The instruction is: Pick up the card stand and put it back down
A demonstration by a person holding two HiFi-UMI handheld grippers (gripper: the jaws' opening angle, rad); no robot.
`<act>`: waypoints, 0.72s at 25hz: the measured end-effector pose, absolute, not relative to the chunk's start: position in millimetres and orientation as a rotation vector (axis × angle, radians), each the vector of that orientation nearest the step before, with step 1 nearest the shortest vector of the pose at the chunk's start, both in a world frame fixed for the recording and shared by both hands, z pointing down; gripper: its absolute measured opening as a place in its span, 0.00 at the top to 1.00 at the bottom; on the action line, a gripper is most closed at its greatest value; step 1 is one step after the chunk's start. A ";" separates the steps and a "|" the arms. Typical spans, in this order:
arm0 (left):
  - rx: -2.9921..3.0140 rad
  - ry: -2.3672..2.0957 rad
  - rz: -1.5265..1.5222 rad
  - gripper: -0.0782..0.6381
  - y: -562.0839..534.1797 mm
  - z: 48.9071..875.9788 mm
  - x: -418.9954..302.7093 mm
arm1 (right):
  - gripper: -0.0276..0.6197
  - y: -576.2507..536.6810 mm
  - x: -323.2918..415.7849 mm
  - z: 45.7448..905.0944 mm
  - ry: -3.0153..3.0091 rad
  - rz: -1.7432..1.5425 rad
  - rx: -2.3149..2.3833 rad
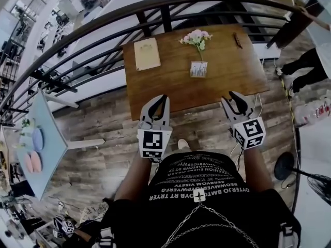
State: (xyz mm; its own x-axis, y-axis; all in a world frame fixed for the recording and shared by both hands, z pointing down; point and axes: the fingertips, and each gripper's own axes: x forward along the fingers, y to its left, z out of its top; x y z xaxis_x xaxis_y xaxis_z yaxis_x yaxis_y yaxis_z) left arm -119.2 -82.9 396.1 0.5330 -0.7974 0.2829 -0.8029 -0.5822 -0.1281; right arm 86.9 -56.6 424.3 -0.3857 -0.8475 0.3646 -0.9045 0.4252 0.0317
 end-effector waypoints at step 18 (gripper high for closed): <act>2.734 -1.344 0.473 0.85 -102.0 414.1 -114.3 | 0.76 -70.6 91.7 437.9 -2.318 0.312 1.534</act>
